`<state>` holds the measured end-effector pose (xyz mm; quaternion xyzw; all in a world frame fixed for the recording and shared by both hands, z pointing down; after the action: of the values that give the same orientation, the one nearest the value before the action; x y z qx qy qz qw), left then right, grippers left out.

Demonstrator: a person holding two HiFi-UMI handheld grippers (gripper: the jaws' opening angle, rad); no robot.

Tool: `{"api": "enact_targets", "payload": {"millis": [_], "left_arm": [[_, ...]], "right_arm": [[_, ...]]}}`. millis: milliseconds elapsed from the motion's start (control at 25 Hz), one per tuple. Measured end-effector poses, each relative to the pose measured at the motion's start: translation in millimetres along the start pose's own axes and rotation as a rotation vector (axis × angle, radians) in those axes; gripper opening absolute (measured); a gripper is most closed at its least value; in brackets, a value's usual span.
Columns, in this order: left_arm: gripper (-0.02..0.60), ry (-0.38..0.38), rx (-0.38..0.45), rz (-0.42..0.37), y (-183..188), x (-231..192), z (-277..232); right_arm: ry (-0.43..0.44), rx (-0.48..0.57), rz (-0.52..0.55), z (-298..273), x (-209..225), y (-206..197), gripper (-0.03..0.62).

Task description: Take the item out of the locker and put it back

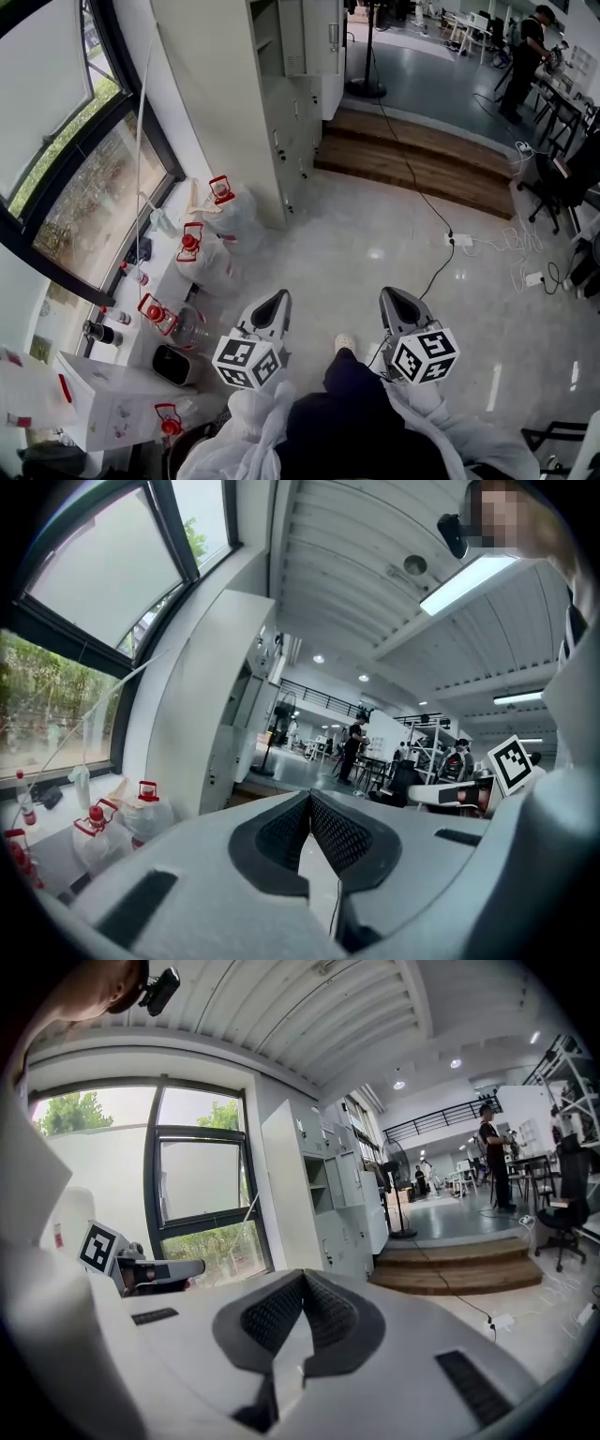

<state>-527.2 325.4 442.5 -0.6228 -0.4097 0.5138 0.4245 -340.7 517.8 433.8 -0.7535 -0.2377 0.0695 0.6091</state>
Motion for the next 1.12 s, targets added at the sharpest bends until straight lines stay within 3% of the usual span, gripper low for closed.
{"api": "enact_targets", "payload": {"millis": [960,1120], "left_arm": [[0.008,0.100,0.023,0.011,46,-70,-182],[0.008,0.103,0.025,0.007,49,-77,-204]], "right_arm": [[0.076,-0.009,0.046,-183,121,70,0.002],[0.109,0.004,0.052,-202,132,78,0.048]]}}
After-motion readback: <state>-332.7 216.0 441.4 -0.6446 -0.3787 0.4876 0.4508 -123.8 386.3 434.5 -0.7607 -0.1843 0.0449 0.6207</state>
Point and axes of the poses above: the fingertips, and each gripper's own axes: z backward along the fingers, x to its right, y out of its top, the point moved 7 cm from there along z, backward along the fingers, and after that the axes turned 7 degrees about -y, right-handed, at the moved point
